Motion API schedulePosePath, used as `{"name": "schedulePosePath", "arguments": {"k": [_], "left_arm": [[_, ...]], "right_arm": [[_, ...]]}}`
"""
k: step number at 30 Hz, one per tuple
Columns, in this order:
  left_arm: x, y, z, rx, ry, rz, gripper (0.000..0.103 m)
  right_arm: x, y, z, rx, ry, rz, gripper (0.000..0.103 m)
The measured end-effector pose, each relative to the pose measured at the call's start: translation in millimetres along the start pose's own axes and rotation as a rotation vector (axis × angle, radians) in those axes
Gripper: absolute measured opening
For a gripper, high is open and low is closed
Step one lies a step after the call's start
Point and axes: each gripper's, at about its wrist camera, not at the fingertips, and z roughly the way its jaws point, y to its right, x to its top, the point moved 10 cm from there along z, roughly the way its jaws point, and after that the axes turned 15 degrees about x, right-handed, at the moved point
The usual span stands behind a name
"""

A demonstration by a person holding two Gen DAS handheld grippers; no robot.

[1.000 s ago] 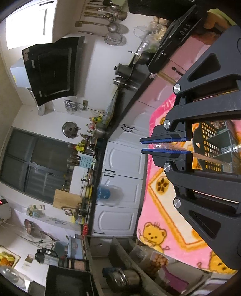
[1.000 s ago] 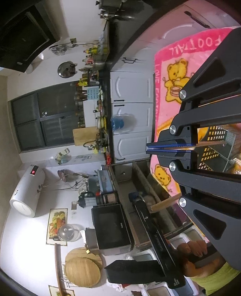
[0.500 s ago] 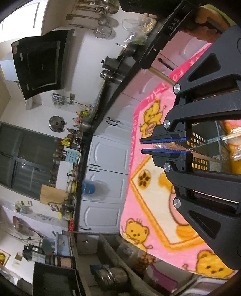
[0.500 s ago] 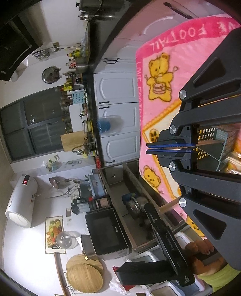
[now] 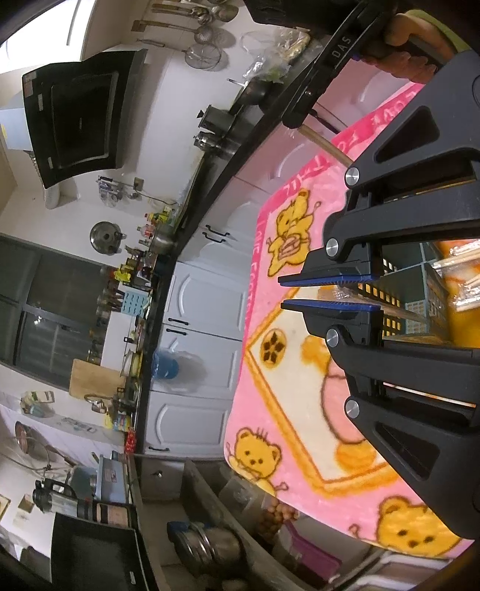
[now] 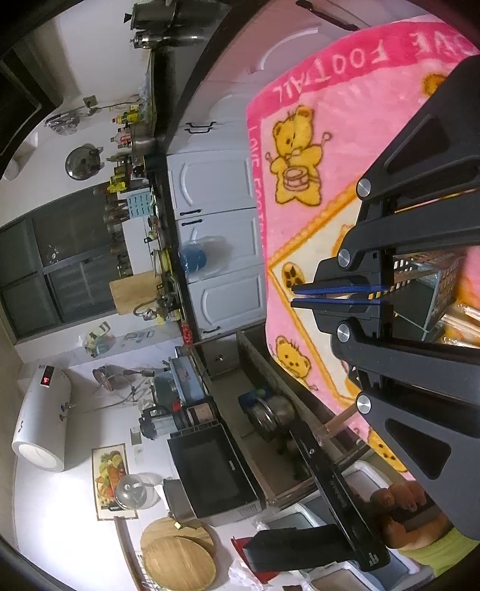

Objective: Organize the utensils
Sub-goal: 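Lower the left tool's chopstick into the caddy and open while the right tool does likewise, then withdraw both open tools from the caddy toward the chopstick pile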

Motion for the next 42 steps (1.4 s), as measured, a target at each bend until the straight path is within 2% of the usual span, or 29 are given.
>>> {"name": "schedulePosePath", "arguments": {"k": [7, 11, 16, 23, 25, 33, 42], "left_arm": [[-5, -13, -1, 0.023, -0.012, -0.038, 0.021], [-10, -23, -2, 0.036, -0.023, -0.06, 0.026], [-12, -30, -9, 0.039, -0.017, -0.082, 0.04], [-17, -33, -20, 0.04, -0.012, -0.093, 0.053], [-17, -36, -24, 0.048, -0.006, -0.093, 0.059], [-32, -42, -34, 0.048, -0.026, -0.102, 0.064], [-52, -41, -41, 0.062, -0.041, -0.07, 0.078]], "right_arm": [[-7, 8, -7, -0.018, -0.011, 0.014, 0.005], [-10, 14, -14, -0.031, -0.007, 0.021, 0.017], [-13, 16, -21, -0.043, -0.007, 0.023, 0.02], [-19, 15, -30, -0.054, -0.011, 0.025, 0.038], [-22, 16, -34, -0.057, -0.012, 0.025, 0.04], [-36, 11, -45, -0.052, -0.028, 0.026, 0.045], [-56, 1, -51, -0.047, -0.056, 0.021, 0.049]]}}
